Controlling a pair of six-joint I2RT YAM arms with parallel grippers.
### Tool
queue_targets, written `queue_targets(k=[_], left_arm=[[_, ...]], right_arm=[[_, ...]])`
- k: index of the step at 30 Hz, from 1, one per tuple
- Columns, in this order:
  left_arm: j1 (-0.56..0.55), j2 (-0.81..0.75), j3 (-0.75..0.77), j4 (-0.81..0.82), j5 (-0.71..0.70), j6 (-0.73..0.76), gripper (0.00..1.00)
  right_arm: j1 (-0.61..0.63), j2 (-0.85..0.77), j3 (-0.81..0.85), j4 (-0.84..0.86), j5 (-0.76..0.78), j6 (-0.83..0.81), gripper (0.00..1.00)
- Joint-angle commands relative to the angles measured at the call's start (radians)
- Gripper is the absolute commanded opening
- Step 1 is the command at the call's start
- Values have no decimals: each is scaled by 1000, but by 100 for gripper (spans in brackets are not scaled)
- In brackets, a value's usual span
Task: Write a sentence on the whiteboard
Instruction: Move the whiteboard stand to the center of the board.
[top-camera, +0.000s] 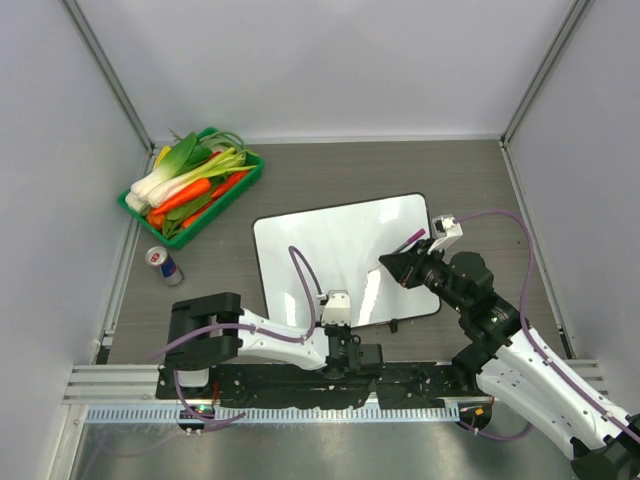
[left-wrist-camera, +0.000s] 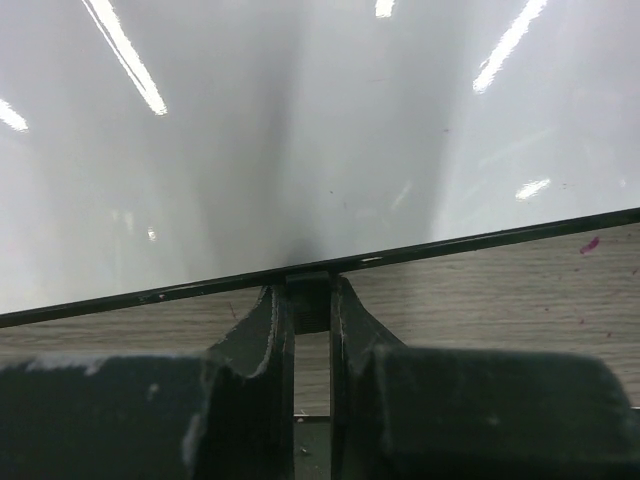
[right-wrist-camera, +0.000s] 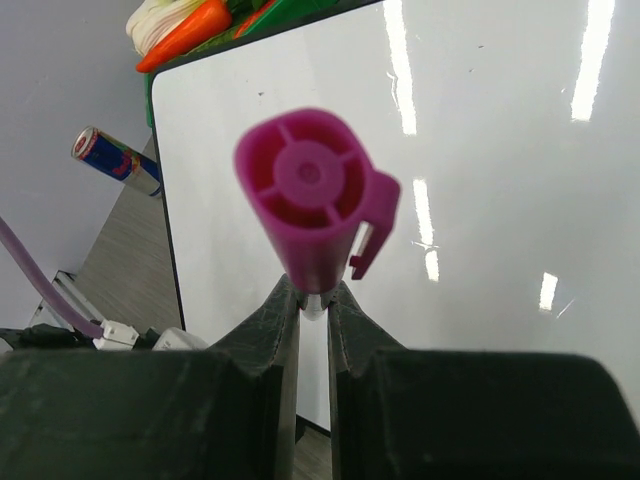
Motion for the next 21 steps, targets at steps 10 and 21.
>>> queue_targets(k=[10,21], left_arm=[[-87,-13,-22,-23,217,-23,85],[-102,-252,-100,118,200,207,100]], right_arm=[[-4,-18,63,13,-1,-18,1],[-5,-19,67,11,9,-29,2]])
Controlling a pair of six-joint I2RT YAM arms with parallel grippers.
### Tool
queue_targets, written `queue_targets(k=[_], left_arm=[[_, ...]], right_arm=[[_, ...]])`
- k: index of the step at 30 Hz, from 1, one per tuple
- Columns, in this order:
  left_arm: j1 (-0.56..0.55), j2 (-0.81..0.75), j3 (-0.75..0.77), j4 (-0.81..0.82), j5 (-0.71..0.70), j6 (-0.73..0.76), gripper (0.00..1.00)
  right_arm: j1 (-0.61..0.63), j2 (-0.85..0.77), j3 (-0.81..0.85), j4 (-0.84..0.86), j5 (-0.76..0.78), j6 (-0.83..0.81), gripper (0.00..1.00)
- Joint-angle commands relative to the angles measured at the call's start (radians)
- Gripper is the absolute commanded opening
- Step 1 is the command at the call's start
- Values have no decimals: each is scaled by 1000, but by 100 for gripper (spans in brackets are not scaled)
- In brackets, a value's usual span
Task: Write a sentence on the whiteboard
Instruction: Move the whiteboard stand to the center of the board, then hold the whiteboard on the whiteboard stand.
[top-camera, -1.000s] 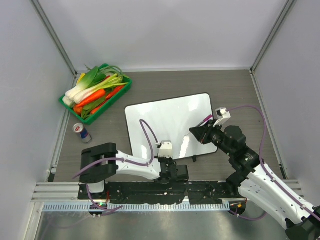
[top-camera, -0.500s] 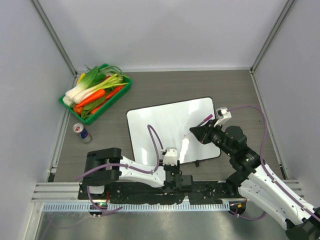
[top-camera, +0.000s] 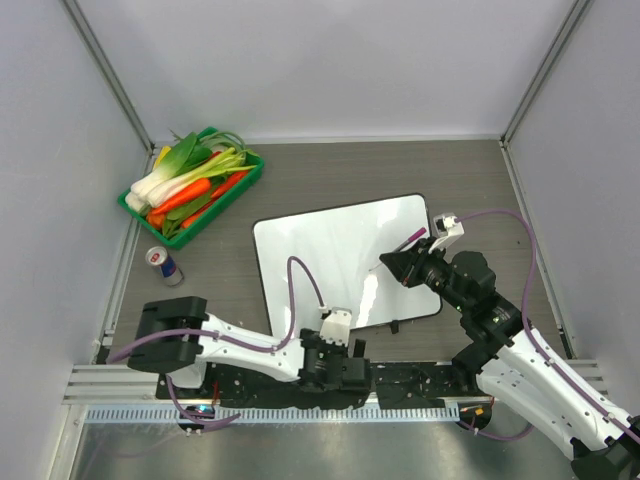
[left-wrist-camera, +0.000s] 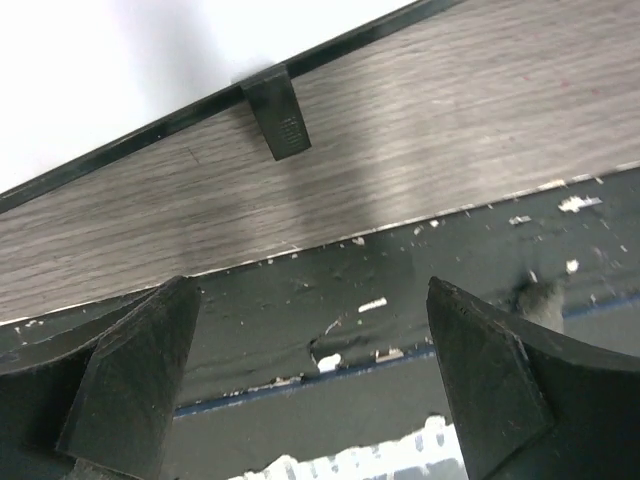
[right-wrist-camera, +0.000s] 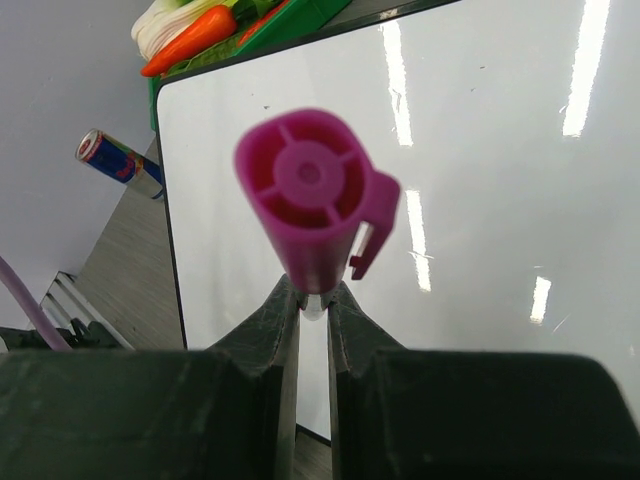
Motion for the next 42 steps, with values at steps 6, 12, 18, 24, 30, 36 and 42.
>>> queue_targets(k=[6,12,18,24,30,36,42], left_arm=[[54,-284,-61,180,-35,299,100],[220,-457,-113,388,74,518,100],[425,-494,-68,429,232,642,100],[622,-486,9,375,378,715,100],[898,-630,-47,370,568,727,100],[1123,-824,-107,251,649,748,100],[1297,-936,-213,228,771,738,100]], right_arm=[[-4,-20,46,13,11,-21,1],[-4,-17,50,7,17,-27,2],[-5,-12,53,2,16,-31,1],[-4,1,57,1,20,-33,1],[-5,30,83,4,13,-50,1],[-2,73,103,57,-15,-65,2],[-4,139,124,148,-47,-64,1]])
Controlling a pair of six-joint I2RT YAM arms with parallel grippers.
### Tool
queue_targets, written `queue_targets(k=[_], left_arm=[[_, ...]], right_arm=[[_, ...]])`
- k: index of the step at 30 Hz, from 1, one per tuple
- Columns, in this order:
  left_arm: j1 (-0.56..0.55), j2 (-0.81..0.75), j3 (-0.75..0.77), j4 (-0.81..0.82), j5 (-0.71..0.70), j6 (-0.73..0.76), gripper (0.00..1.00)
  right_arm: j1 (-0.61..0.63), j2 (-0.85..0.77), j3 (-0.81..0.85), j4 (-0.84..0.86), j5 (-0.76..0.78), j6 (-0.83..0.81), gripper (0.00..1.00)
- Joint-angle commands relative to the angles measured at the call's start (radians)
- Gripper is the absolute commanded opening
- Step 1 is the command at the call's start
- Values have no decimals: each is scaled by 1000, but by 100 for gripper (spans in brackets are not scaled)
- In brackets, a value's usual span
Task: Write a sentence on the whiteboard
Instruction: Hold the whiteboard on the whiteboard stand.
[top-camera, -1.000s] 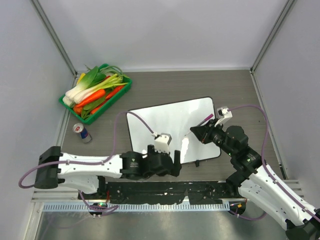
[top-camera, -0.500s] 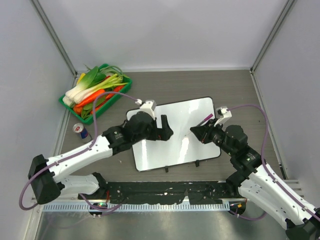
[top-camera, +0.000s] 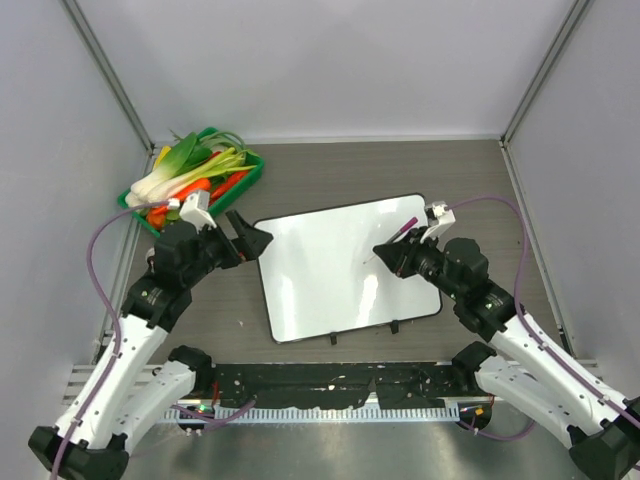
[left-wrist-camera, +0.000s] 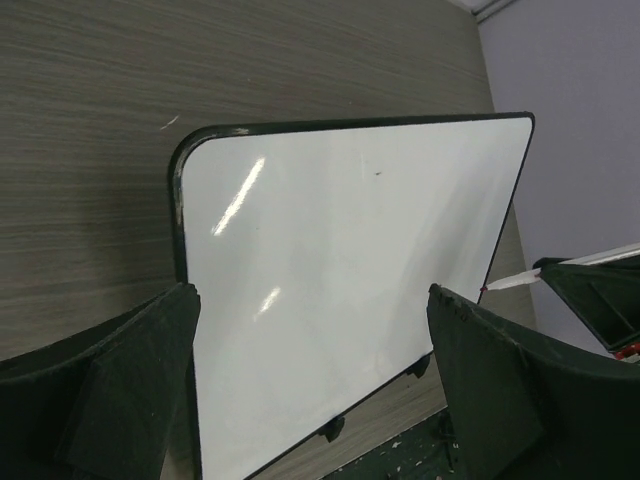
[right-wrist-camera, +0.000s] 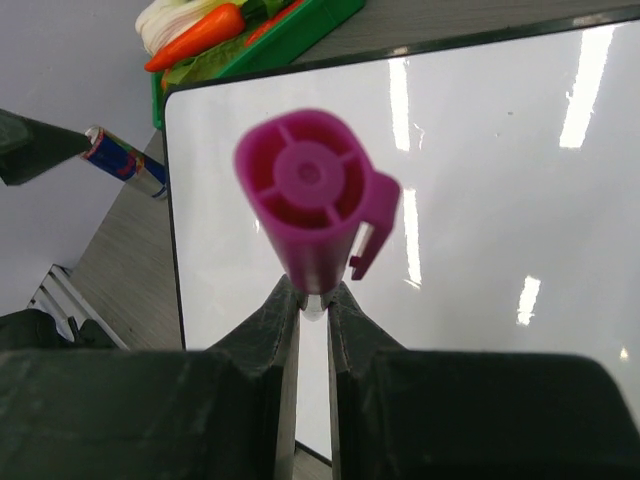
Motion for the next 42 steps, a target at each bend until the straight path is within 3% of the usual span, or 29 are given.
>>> queue_targets(k=[1,8,26,31,42], left_arm=[[107,-34,-92,-42,165,8,100],[202,-2,-210,79,320,-6,100],[210,39,-526,624,426,-62,83],[210,35,-563,665,433,-33,75],[208,-38,-640,680,510,65,69]], right_arm=[[-5,39,53,138,-35,-13,2],[-4,133,78,215,-85,7,2],[-1,283,159,306,-169,37,1],[-2,314,176,313,-169,35,1],[50,398,222,335,-120,17,1]])
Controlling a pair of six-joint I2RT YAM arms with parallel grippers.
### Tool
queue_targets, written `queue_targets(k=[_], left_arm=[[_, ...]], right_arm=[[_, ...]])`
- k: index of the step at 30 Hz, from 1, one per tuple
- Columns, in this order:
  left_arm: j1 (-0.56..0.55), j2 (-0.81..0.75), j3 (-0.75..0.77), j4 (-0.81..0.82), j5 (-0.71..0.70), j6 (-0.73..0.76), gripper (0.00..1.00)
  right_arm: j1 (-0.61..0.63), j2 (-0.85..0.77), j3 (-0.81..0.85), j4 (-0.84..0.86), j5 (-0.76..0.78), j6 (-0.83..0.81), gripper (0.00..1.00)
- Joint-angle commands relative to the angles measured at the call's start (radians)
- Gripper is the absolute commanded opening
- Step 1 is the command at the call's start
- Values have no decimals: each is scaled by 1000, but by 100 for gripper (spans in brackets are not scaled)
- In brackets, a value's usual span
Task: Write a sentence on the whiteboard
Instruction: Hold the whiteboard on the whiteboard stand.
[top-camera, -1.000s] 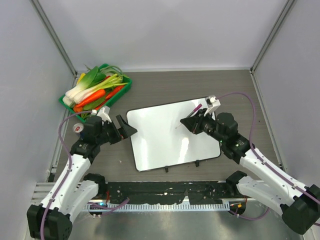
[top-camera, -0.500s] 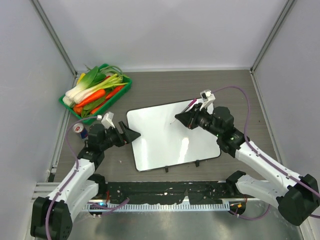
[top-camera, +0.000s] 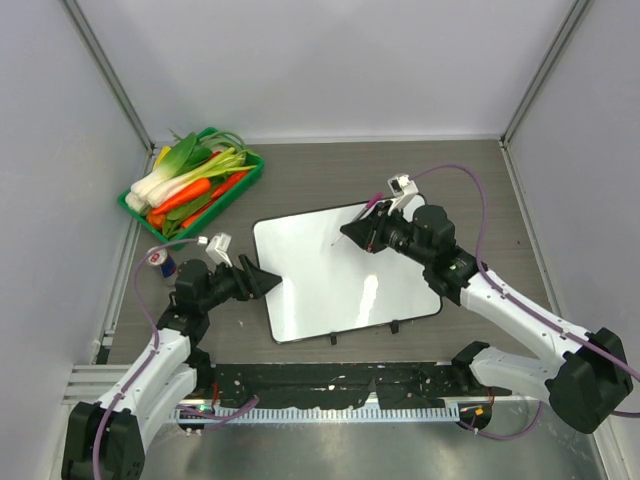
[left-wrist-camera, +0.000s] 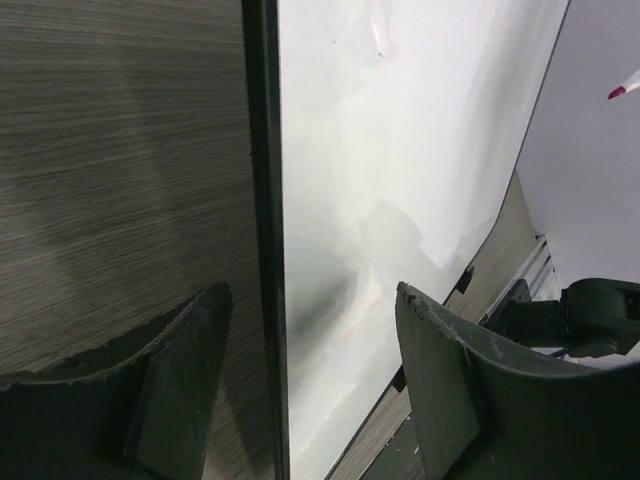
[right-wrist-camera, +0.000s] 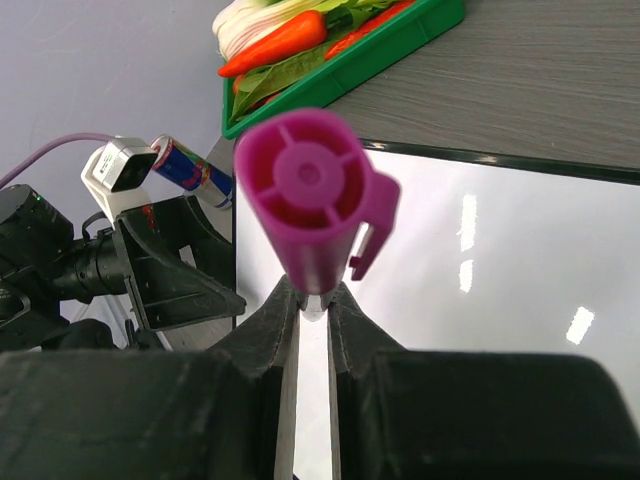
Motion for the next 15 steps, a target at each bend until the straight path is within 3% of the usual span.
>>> queue_targets(k=[1,6,13,15], left_arm=[[6,-6,-14,95,73,35,68],[6,55,-14,149,117,25,57],[7,94,-11,166,143,24,31],[7,71,-13,145,133,28,30]], right_arm=[[42,26,65,76,40,-20,1],[83,65,86,98,74,-30,1],[137,80,120,82,178,-82,1],[149,83,123,87,212,-100,1]])
